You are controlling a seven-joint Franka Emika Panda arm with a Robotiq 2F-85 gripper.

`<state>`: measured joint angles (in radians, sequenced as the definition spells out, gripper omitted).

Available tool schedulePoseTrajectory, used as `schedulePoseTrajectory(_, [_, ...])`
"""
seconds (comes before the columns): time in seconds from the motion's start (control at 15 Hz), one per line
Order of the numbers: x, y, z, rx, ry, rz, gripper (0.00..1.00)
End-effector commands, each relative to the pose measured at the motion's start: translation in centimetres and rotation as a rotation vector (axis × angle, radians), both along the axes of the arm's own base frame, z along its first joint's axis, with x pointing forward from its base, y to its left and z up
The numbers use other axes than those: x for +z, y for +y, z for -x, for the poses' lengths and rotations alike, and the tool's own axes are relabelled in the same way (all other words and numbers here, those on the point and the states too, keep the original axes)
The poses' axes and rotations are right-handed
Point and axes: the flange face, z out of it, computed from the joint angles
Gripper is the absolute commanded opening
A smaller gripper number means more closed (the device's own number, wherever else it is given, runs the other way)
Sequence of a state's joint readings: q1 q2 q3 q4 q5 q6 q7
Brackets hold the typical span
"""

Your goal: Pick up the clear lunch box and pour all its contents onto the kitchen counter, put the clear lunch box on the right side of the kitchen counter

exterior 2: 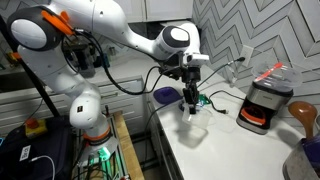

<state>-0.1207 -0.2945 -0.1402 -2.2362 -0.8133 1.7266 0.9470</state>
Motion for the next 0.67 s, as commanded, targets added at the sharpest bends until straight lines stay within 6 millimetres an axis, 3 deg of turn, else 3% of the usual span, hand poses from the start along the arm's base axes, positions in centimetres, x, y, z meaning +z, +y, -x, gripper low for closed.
schedulePoseTrajectory(0.0, [0.0, 0.1, 0.0, 0.0, 0.001, -0.001, 0.02])
schedulePoseTrajectory(0.13, [0.7, -3.1, 0.0, -0.078, -0.073, -0.107, 0.02])
schedulePoseTrajectory(0.47, [2.3, -15.2, 3.5, -0.183, -0.224, -0.267, 0.02])
schedulePoseTrajectory(0.6, [2.2, -19.1, 4.3, -0.177, -0.319, -0.335, 0.02])
